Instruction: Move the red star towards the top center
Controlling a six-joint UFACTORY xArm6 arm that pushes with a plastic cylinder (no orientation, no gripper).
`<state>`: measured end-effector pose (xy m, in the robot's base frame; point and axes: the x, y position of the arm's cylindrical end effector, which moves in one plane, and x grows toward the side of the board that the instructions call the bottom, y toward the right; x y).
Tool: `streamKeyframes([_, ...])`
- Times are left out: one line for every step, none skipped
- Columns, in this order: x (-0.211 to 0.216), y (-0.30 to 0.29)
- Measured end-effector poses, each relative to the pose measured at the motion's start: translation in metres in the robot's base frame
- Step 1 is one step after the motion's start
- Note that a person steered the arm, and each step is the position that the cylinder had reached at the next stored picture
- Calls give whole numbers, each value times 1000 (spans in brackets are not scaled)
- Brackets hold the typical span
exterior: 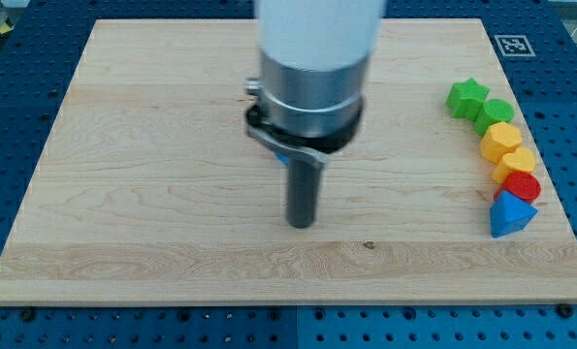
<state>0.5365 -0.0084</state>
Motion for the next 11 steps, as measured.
streamKeyframes([-20,-26])
streamKeyframes([-48,-45])
streamKeyframes([-81,-58])
streamKeyframes([-118,-66])
streamKeyframes([-155,-69])
streamKeyframes([-168,-67])
streamKeyframes([-156,-73])
streamKeyframes([-140,-70])
streamKeyframes([-132,-49])
streamKeyframes([-128,-21])
streamKeyframes([-130,1])
